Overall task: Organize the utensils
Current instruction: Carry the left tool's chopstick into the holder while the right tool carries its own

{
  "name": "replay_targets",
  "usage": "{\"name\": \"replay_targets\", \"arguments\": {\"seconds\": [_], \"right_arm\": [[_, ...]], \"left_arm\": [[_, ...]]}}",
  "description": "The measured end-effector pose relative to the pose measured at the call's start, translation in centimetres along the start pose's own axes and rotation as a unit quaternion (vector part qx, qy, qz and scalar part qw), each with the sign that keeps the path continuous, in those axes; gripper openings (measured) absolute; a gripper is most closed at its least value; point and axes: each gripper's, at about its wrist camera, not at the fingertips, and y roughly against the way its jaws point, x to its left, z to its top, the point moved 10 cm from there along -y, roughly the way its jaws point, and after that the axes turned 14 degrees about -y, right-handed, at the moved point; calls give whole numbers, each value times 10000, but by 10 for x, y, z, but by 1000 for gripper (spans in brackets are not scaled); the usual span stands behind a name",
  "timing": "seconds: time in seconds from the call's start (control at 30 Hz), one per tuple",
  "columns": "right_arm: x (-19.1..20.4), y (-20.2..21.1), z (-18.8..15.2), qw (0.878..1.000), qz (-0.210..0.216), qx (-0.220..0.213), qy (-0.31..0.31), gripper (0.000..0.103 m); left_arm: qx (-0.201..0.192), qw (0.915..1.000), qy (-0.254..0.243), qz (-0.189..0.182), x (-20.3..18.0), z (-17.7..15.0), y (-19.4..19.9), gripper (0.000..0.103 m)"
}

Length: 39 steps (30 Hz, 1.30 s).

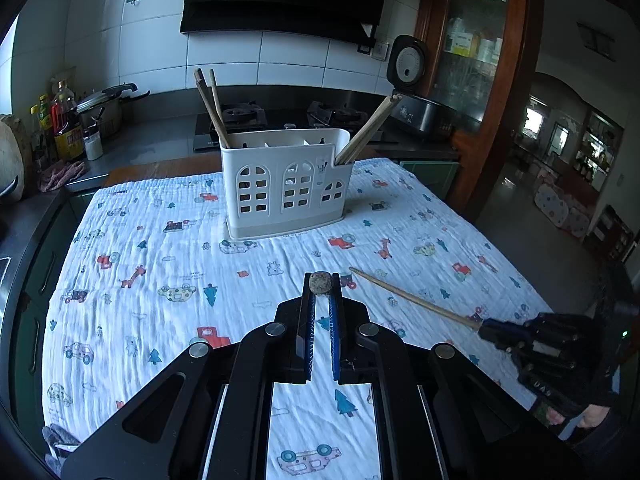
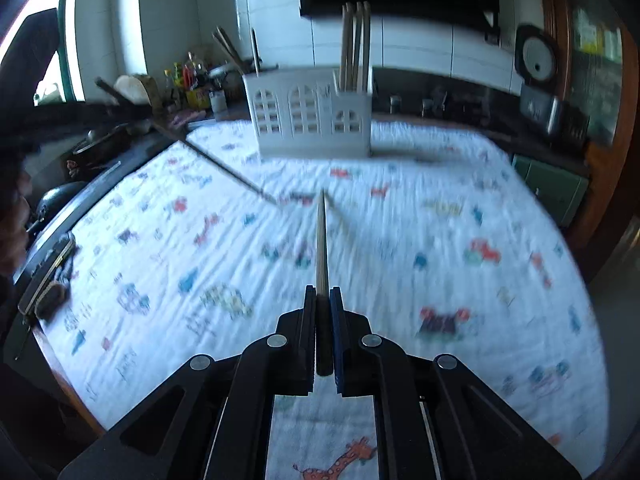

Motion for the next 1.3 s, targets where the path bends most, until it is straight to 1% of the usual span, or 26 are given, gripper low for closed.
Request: {"name": "replay_targets", "arguments": {"seconds": [0.13, 0.23, 0.37, 0.47, 0.57, 0.73, 0.83, 1.0, 1.03, 1.2, 1.3], "right_arm": [[13, 17, 45, 9987, 139, -474, 124, 7], [20, 15, 68, 9976, 195, -631, 207, 7], [29, 7, 94, 9975, 315, -564, 280, 7], [36, 7, 116, 9976, 443, -436, 321, 7], [43, 9, 140, 9974, 571, -262, 349, 7], [55, 14, 178, 9961, 760, 0, 444, 7], [61, 19, 206, 9952, 854, 61, 465, 7], [68, 28, 246, 9943, 953, -3, 483, 7], [68, 28, 254, 9945, 931, -40, 479, 7], [57, 24, 292, 9960, 732, -230, 448, 7], [47, 12, 307, 9974, 558, -248, 382, 7]], "left_arm": [[3, 10000, 15, -18, 0, 2, -2, 5], [13, 10000, 32, -38, 2, 4, -4, 5], [0, 9999, 92, -125, 7, 12, -4, 5], [-42, 9998, 103, -179, 13, 25, -3, 5], [-119, 9996, 99, -224, 18, 43, 1, 5], [-333, 9993, -6, -180, 30, 87, 10, 5], [-552, 9984, -117, -11, 40, 123, 17, 5], [-836, 9958, -190, 308, 66, 180, 17, 5], [-890, 9950, -194, 421, 73, 190, 16, 5], [-1036, 9897, -224, 964, 101, 226, 1, 5], [-1061, 9892, -78, 1013, 114, 237, -13, 5]]}}
